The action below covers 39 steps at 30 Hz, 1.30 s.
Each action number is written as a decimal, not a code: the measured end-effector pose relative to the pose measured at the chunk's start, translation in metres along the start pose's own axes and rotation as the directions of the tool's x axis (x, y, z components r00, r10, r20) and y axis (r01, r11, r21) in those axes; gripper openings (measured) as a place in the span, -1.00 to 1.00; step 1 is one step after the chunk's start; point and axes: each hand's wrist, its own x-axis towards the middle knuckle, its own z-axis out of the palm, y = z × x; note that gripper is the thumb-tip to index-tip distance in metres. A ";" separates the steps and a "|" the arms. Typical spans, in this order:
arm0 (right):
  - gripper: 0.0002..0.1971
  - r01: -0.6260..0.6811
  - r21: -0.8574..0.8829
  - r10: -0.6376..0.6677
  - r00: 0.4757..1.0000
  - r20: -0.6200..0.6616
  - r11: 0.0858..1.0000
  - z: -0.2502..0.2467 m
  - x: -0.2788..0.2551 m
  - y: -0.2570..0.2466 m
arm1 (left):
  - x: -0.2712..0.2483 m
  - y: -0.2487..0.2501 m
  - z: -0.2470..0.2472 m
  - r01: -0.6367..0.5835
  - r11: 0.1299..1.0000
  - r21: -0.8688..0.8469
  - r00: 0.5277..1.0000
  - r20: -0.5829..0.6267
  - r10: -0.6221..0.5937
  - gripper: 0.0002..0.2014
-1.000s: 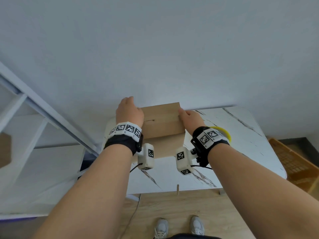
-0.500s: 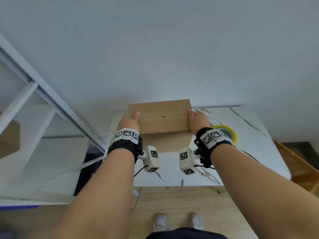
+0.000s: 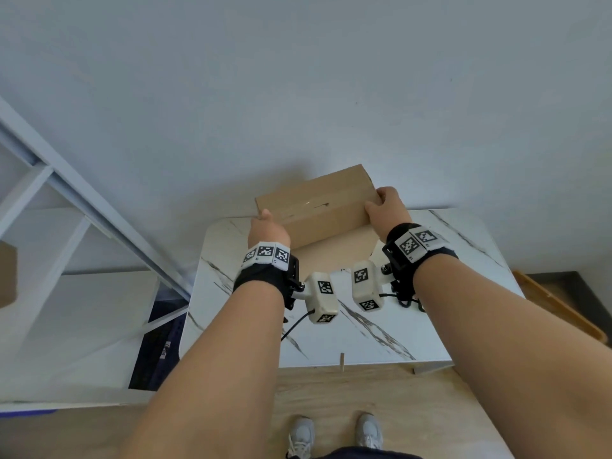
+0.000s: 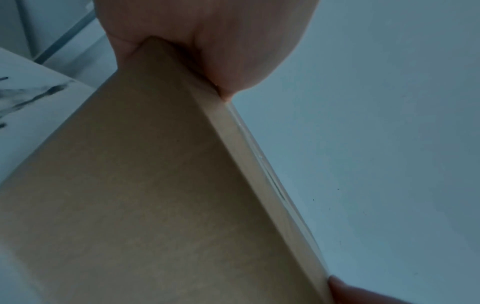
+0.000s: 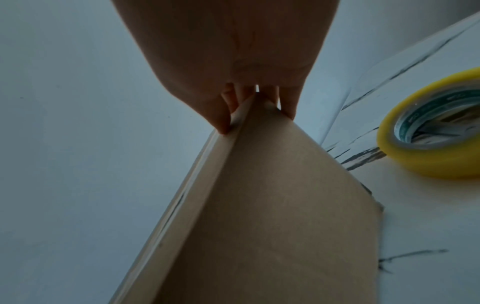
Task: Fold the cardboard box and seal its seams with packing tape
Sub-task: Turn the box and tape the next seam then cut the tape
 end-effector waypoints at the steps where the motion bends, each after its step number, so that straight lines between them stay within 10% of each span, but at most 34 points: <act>1: -0.51 0.006 -0.024 -0.005 0.999 0.036 1.000 -0.002 0.002 0.003 | -0.001 0.001 0.001 -0.009 1.000 -0.001 1.000 0.000 0.009 -0.47; 6: -0.43 0.052 -0.070 -0.042 0.990 0.137 0.996 -0.015 0.009 0.010 | 0.004 0.003 0.008 -0.202 0.963 0.180 0.969 -0.103 0.223 -0.47; 11: -0.59 -0.055 -0.040 0.052 0.996 -0.073 0.998 -0.032 0.011 0.030 | -0.014 0.014 0.030 -0.559 0.641 0.526 0.732 -0.050 0.680 -0.55; 17: -0.62 -0.121 -0.125 0.108 0.988 -0.109 0.985 -0.057 0.009 0.084 | -0.047 0.025 0.078 -0.765 0.316 0.561 0.516 0.242 0.822 -0.50; 25: -0.62 -0.161 -0.368 0.192 0.980 0.047 0.916 -0.042 -0.004 0.147 | -0.053 0.011 0.127 -0.743 0.206 0.636 0.495 0.315 0.810 -0.49; 30: -0.51 -0.106 -0.555 0.237 0.957 0.169 0.825 -0.019 0.003 0.158 | -0.047 0.009 0.133 -0.739 0.192 0.646 0.394 0.183 0.901 -0.65; 39: -0.57 -0.050 -0.750 0.234 0.962 0.140 0.659 -0.003 0.016 0.168 | -0.042 0.011 0.137 -0.748 0.237 0.620 0.410 0.152 0.899 -0.66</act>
